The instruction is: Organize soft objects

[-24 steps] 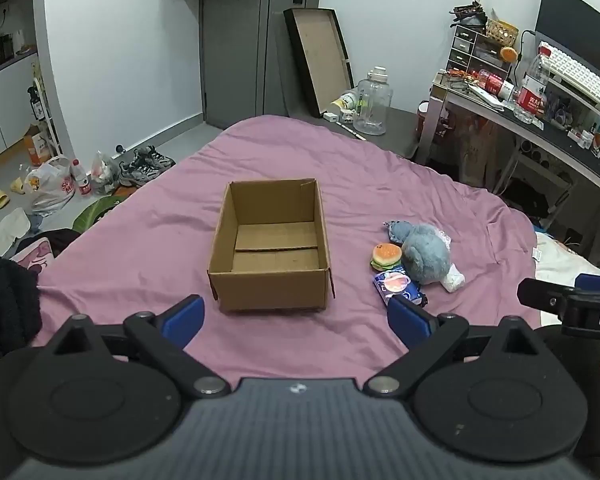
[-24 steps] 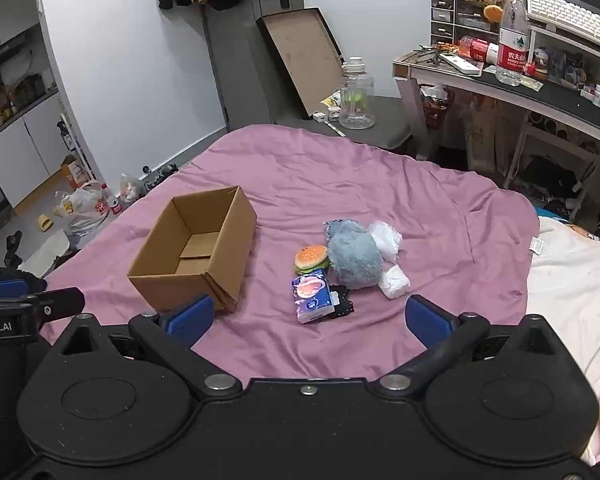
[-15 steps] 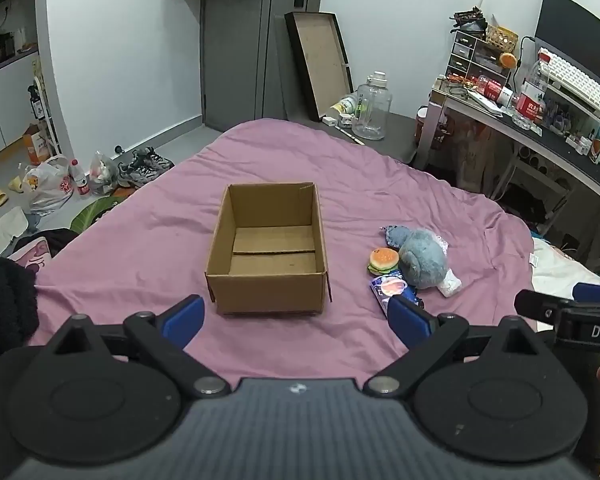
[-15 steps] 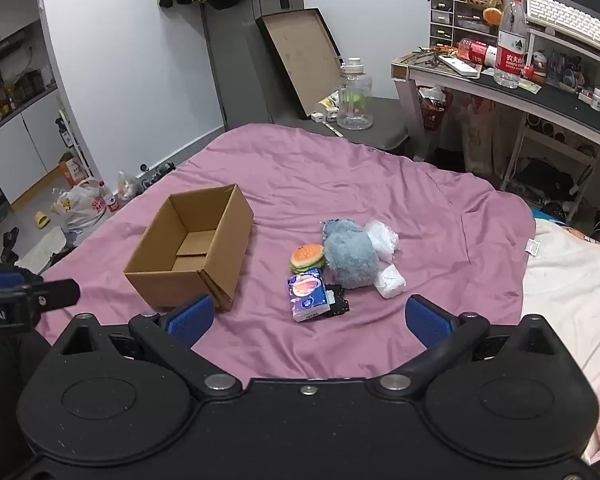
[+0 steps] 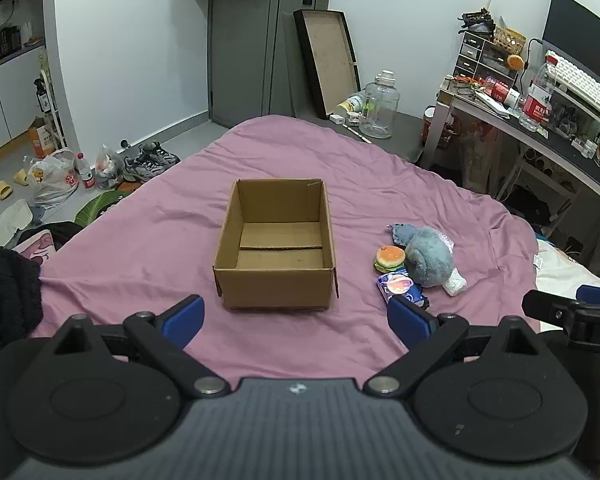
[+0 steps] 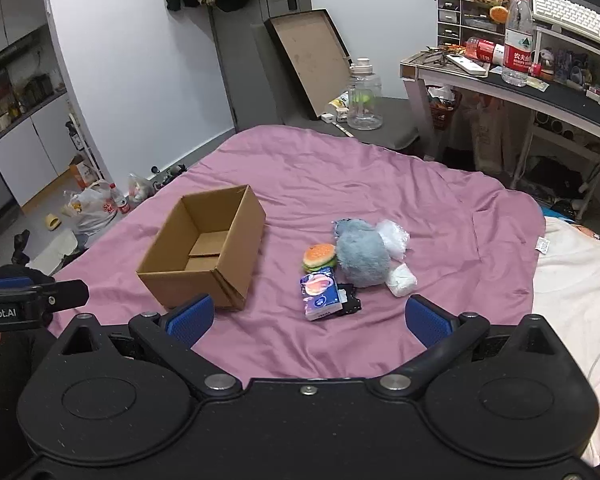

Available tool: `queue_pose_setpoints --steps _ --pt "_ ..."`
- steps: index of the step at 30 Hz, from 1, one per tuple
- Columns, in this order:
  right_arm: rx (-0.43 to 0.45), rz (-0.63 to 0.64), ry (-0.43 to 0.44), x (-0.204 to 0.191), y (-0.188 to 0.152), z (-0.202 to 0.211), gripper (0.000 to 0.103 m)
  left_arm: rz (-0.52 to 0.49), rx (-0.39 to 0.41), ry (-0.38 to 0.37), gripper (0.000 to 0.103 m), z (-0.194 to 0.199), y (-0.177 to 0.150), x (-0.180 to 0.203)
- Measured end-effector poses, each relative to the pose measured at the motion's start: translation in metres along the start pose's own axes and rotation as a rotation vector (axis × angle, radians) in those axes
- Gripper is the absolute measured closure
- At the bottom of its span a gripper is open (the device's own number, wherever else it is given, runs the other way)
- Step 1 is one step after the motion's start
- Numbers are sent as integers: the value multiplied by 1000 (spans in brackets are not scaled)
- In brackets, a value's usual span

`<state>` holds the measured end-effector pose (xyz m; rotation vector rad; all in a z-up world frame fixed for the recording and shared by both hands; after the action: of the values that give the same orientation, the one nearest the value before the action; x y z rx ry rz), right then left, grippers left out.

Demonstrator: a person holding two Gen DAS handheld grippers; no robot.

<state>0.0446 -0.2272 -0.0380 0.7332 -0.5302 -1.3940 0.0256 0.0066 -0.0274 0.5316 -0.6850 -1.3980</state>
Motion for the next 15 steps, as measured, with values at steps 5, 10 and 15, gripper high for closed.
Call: queue_pose_setpoints --steps 5,10,15 --pt "0 0 -10 0 1 0 0 3 -6 2 6 -1 -2 0" --pt "-2 1 -17 0 0 -1 0 -7 -7 9 6 -2 -1 1" --pt "-5 2 -15 0 -1 -2 0 -5 -10 9 6 -2 -4 1"
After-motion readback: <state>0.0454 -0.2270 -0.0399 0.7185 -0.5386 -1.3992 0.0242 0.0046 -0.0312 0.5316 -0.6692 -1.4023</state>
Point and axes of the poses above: each gripper's, at about its wrist camera, not at the fingertips, and z roughly against the way its jaws point, x to its right, y to its top, the point moved 4 cm from there along -z, roughly the way its jaws point, and after that the axes turned 3 degrees about -y, right-handed, at the moved point
